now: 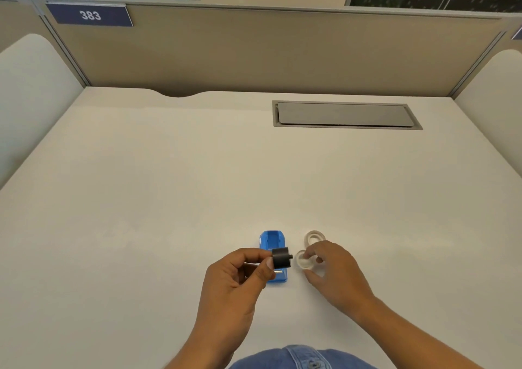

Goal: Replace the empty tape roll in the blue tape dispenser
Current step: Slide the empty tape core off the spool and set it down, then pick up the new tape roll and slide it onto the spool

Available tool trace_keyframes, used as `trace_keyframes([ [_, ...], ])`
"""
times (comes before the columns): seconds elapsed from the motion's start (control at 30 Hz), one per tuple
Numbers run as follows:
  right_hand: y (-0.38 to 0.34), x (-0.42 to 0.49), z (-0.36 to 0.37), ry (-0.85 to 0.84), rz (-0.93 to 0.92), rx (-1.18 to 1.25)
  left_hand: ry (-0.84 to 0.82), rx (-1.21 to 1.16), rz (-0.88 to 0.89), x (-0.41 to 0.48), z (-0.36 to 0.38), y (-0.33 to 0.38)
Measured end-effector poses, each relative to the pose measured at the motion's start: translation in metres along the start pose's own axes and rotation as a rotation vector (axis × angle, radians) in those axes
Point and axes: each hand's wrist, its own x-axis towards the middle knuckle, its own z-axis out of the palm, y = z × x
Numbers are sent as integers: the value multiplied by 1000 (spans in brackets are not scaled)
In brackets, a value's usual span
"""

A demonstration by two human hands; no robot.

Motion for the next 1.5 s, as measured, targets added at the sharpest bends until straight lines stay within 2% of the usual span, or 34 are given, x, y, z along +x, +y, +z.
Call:
trace_keyframes([
  [0.1, -5, 2, 1, -1, -71, -184, 5, -1, -3, -1, 0, -1],
  [0.2, -9, 4, 3, 16, -124, -266, 12, 5, -8, -2, -1, -1],
  [0.33, -12, 7, 4, 69, -152, -304, 24, 13, -8, -2, -1, -2],
  [0.5, -13, 9, 5, 55, -138, -315, 31, 12, -6, -1, -1, -3],
  [0.77, -4, 18, -16, 134, -45, -113, 14, -6, -15, 1, -2, -3],
  [0.97, 12, 32, -23, -53, -35, -203, 16, 17, -19, 3, 0, -6],
  [1.1, 16, 39, -19, -103, -40, -235, 18, 35, -37, 2, 2, -7],
  [1.5, 8, 24, -38, 57, 3, 163, 32, 25, -1, 3, -3, -4],
])
